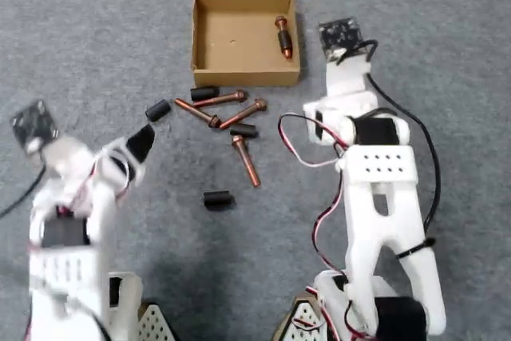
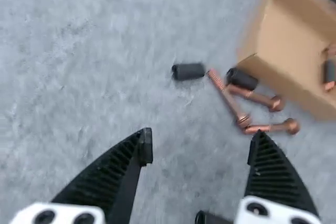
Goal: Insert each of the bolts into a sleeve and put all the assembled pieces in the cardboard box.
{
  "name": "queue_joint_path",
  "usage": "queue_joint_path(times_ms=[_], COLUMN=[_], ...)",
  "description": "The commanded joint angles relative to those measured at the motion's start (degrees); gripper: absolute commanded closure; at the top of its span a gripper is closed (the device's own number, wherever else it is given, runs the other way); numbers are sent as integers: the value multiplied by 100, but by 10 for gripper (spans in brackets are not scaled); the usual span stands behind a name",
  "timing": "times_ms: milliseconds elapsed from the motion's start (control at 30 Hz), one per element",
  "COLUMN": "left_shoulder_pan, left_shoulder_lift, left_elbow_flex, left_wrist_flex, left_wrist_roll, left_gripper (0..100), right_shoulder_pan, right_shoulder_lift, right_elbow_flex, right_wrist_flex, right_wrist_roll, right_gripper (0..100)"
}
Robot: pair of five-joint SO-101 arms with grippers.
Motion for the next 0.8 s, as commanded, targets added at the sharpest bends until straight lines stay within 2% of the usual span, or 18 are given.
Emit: queue_joint_path(times_ms=[0,100,167,367,467,600,767], left_shoulder_pan=[308,527,633,580,193,-826,-1582], left_shoulder_lift=[1358,2167,2545,3222,3310,3319,3319], left_elbow_flex=[-1002,-1486,-1723,-2048,-2040,-1943,-1943], left_wrist_flex=[18,18,18,18,0,114,958], left_wrist_roll=[44,26,26,18,18,0,-668], left_gripper=[704,704,704,704,704,704,704], right_shoulder_pan=[66,-48,-303,-1692,-2369,-3055,-3749], right_shoulder_lift=[-356,-505,-523,-523,-426,101,734], right_elbow_flex=[13,-4,13,31,4,-4,-40], right_wrist_flex=[571,1143,1556,2101,2084,2084,2084], right_wrist_roll=[457,1011,1055,993,958,1020,2092], right_gripper=[993,993,993,968,880,818,817])
